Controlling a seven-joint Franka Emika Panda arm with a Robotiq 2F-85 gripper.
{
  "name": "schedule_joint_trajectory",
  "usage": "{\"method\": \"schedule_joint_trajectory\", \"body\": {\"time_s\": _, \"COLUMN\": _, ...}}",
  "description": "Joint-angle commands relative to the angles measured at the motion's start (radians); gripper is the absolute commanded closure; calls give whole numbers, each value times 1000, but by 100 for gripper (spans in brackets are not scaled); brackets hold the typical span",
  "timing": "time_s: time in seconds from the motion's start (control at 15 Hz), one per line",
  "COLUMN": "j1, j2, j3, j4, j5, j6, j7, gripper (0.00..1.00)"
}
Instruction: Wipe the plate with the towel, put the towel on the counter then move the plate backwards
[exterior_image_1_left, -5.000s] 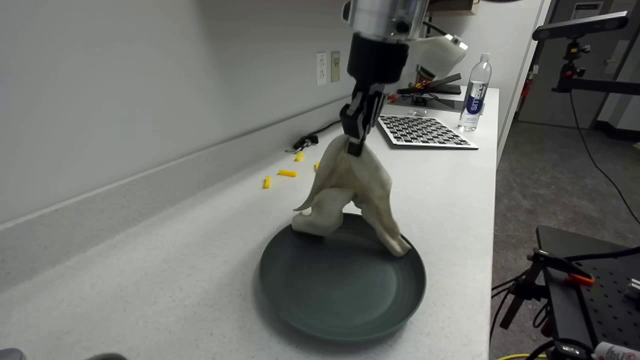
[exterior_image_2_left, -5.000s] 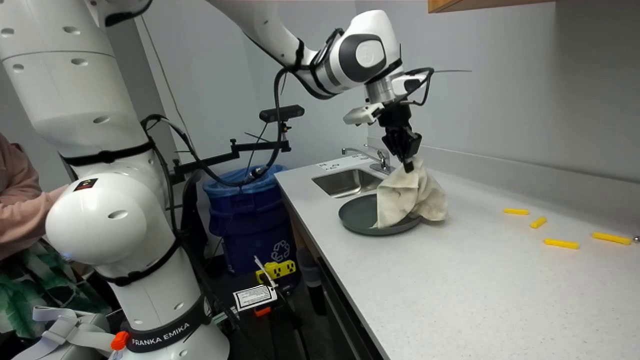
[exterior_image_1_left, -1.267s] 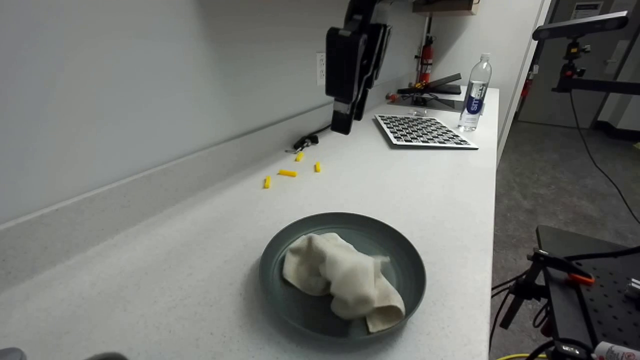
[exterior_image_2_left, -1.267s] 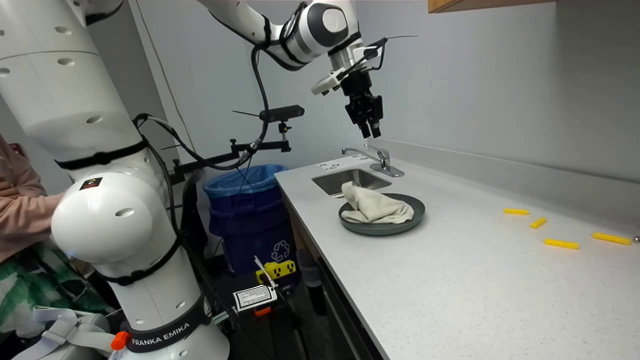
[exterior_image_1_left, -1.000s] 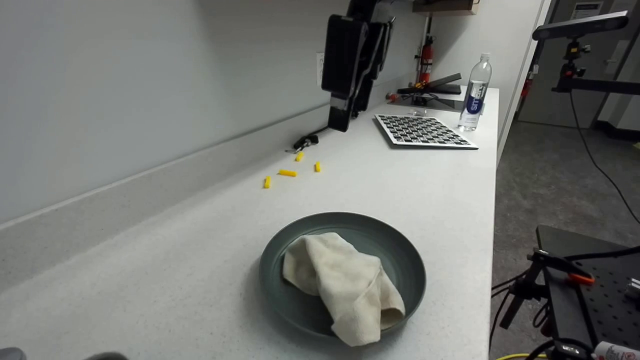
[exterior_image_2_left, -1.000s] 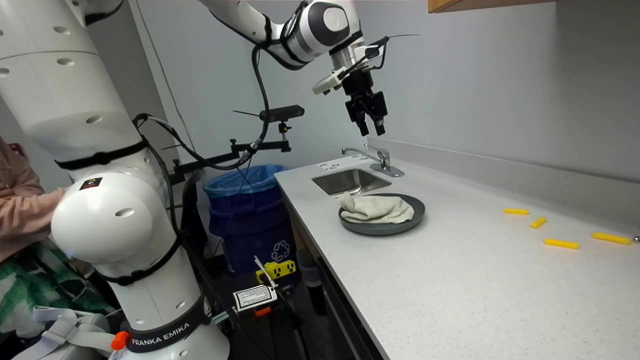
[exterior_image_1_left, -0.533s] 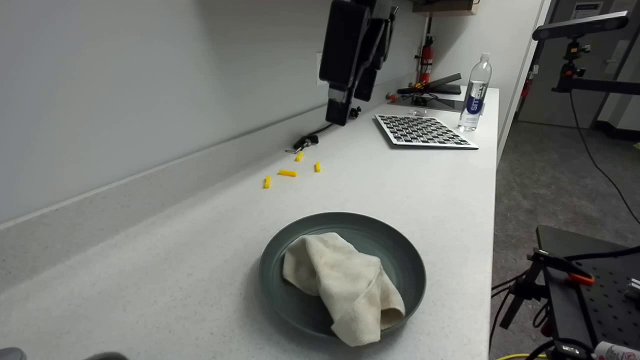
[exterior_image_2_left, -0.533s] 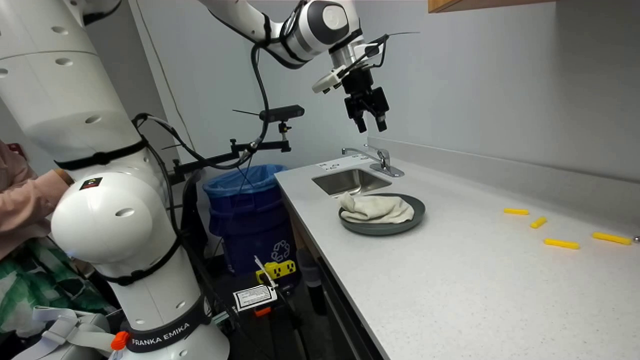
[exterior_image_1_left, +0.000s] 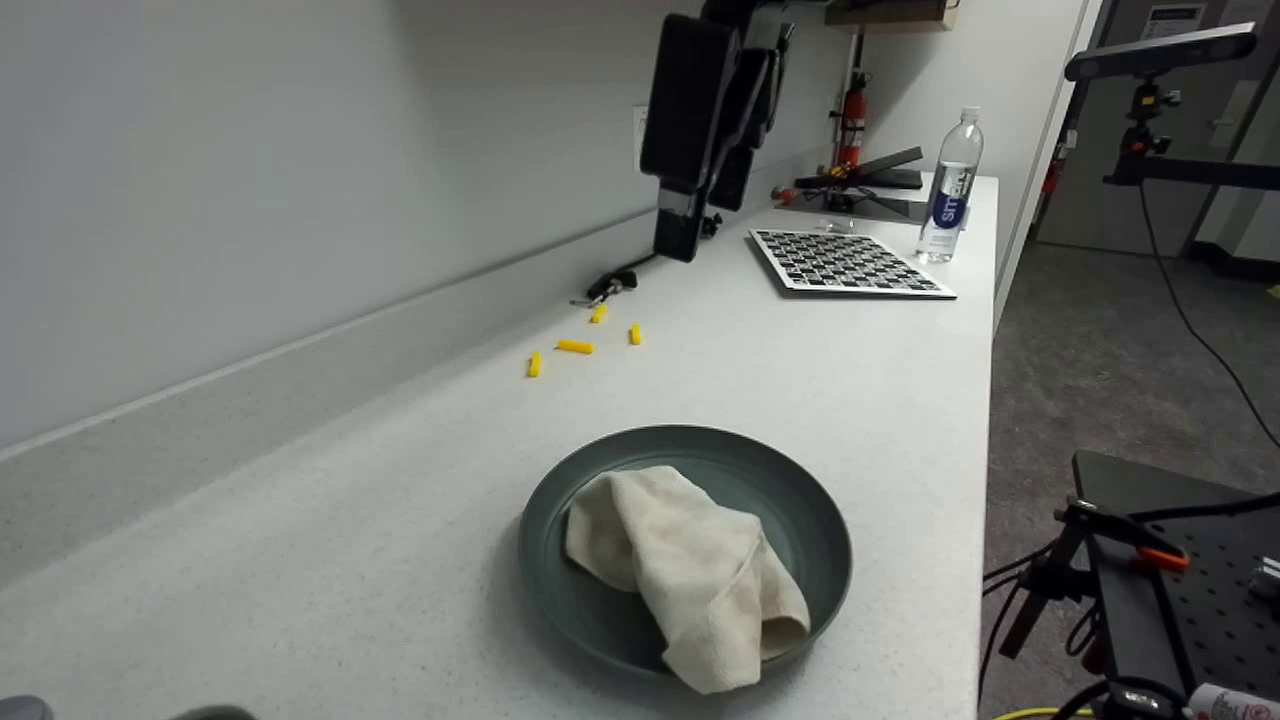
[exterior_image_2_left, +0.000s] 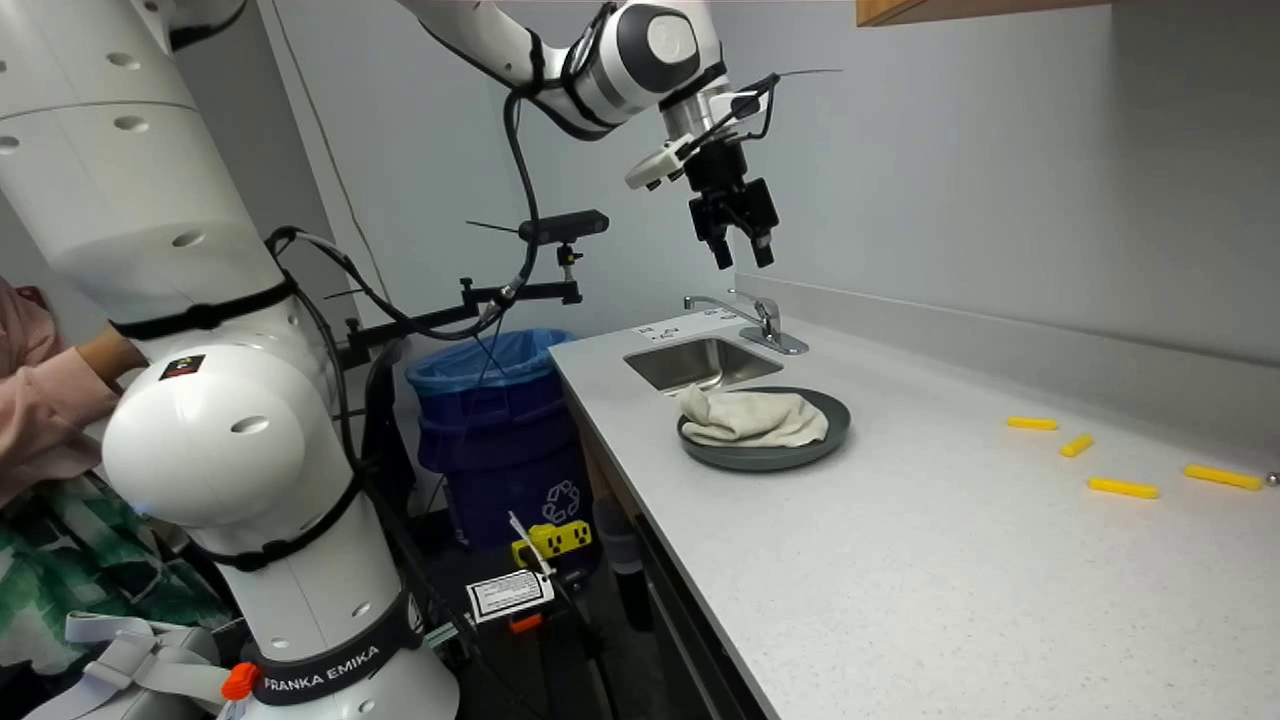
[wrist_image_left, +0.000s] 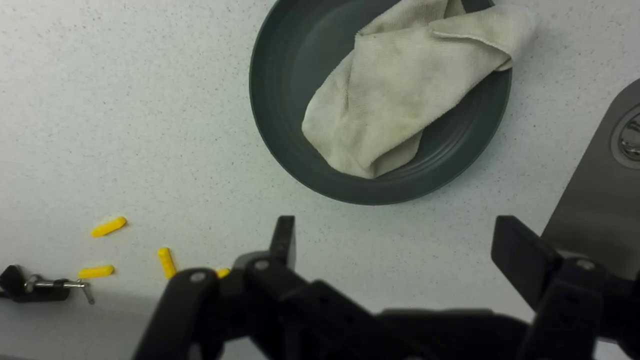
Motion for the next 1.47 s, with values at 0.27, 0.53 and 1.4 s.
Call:
{"method": "schedule_joint_trajectory", "body": {"time_s": 0.27, "j1": 19, "j2": 121, "j3": -12, "j4": -50, "j5": 25, "j6": 79, "j7": -51, "gripper": 0}}
{"method": "schedule_joint_trajectory", "body": {"time_s": 0.53, "j1": 34, "j2": 217, "j3": -10, "j4": -51, "j5": 64, "j6": 139, "j7": -96, "gripper": 0}}
{"method": "schedule_joint_trajectory", "body": {"time_s": 1.4, "j1": 44, "j2": 425, "j3": -15, "j4": -13, "j5": 145, "j6": 176, "j7": -179, "gripper": 87}}
